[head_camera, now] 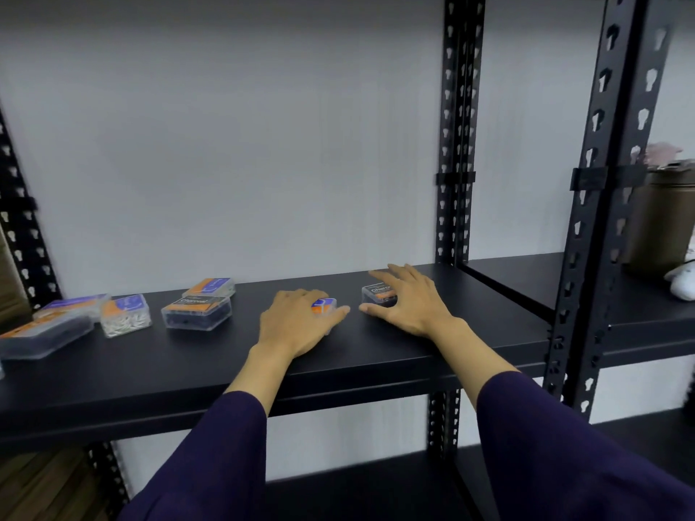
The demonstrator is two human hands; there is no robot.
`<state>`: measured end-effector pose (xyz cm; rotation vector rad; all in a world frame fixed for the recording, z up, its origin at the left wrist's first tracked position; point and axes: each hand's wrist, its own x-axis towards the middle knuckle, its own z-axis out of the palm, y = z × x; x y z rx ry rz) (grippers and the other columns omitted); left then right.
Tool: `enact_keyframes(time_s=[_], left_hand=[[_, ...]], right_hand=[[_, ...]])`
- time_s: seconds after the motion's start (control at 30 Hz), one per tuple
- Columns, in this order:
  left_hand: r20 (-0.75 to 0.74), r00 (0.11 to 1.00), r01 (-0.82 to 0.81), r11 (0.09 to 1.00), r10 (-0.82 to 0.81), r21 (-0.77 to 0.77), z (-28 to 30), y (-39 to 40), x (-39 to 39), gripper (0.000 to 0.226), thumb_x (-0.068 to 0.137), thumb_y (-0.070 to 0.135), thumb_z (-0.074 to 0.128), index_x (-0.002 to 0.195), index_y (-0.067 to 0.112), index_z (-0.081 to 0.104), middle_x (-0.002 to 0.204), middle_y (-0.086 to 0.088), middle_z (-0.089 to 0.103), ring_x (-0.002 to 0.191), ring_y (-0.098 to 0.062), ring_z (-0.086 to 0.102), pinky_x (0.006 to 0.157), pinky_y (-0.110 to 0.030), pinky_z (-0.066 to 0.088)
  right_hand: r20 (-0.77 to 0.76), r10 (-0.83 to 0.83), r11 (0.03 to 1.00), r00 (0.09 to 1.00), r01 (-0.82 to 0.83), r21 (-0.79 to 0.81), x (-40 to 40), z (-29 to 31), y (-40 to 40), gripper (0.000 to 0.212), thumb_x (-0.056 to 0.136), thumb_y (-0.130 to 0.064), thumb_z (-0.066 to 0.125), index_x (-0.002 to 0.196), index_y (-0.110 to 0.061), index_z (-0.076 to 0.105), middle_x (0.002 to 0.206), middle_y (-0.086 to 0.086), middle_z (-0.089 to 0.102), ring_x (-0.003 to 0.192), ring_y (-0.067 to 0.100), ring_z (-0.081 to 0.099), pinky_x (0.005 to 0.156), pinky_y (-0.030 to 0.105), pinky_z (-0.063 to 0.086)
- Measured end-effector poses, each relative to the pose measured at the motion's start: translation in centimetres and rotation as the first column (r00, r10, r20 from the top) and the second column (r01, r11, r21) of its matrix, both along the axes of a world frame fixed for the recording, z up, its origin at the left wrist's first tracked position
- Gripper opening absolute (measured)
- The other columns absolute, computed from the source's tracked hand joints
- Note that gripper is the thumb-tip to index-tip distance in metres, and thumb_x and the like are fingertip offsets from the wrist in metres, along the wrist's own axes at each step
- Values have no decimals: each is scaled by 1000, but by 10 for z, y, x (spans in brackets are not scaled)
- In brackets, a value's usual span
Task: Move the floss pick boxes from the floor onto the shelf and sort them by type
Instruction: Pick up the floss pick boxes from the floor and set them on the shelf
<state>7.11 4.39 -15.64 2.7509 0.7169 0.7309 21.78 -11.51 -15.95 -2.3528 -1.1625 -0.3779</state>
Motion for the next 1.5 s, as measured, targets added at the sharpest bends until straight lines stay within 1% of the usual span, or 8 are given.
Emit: enact_keyframes(time_s=[0.17, 0.5, 0.63, 0.77, 0.87, 0.93, 1.2, 1.5], left_hand=[[-86, 996, 5, 999, -3, 32, 3, -3, -4, 54, 80, 66, 52, 128, 40, 49, 126, 9, 52, 124, -21, 42, 90, -39, 39], [-172, 985, -33, 999, 33, 6, 10, -46, -52, 59, 81, 61, 53, 134, 37, 43, 132, 4, 48, 116, -32, 45, 86, -39, 40], [-95, 990, -100, 995, 101, 21, 5, -80, -91, 60, 80, 60, 52, 133, 32, 47, 129, 3, 51, 114, -35, 45, 80, -38, 37], [109, 983, -148, 989, 145, 24, -18, -113, -144, 56, 78, 52, 56, 129, 29, 51, 127, 6, 52, 117, -33, 42, 78, -36, 39], [199, 969, -155, 988, 150, 15, -52, -129, -182, 52, 77, 50, 56, 126, 33, 52, 125, 10, 52, 117, -30, 41, 75, -34, 40], [175, 970, -163, 985, 171, -62, -79, -131, -200, 50, 76, 51, 57, 124, 35, 53, 123, 11, 51, 113, -29, 42, 73, -33, 36], [-129, 966, -254, 925, 225, -284, -235, -110, -229, 75, 69, 75, 61, 121, 22, 51, 115, 2, 50, 106, -29, 48, 72, -38, 46], [-378, 904, -371, 809, 202, -455, -410, -82, -224, 64, 71, 59, 72, 114, 15, 53, 110, -4, 50, 98, -31, 55, 79, -39, 45]], right_hand=[[-73, -52, 992, 996, 44, -114, -4, 1, 2, 55, 86, -57, 51, 139, -44, 39, 143, -3, 41, 125, 34, 36, 103, 40, 38], [11, -83, 987, 997, 83, -136, -72, 1, -34, 50, 88, -55, 48, 135, -40, 42, 139, 2, 43, 112, 36, 40, 98, 40, 40], [21, -76, 989, 997, 78, -125, -121, 2, -59, 49, 87, -54, 49, 133, -38, 44, 135, 4, 44, 112, 37, 40, 95, 42, 41], [147, -70, 993, 987, 83, -85, -171, -15, -88, 51, 84, -54, 52, 130, -33, 47, 131, 4, 45, 109, 34, 42, 93, 42, 40], [159, -69, 997, 985, 73, -18, -202, -55, -104, 54, 82, -53, 54, 131, -32, 49, 132, 3, 45, 106, 33, 42, 90, 40, 38], [112, -49, 998, 993, 53, -33, -219, -88, -108, 54, 81, -51, 56, 131, -32, 49, 132, 2, 44, 107, 32, 41, 90, 40, 37], [-131, 15, 974, 991, -44, -222, -252, -250, -96, 59, 80, -53, 57, 135, -34, 46, 139, 1, 39, 116, 33, 39, 96, 42, 35], [-371, -36, 905, 928, -127, -406, -247, -418, -65, 63, 82, -59, 48, 139, -32, 43, 147, 20, 25, 123, 38, 34, 102, 45, 32]])
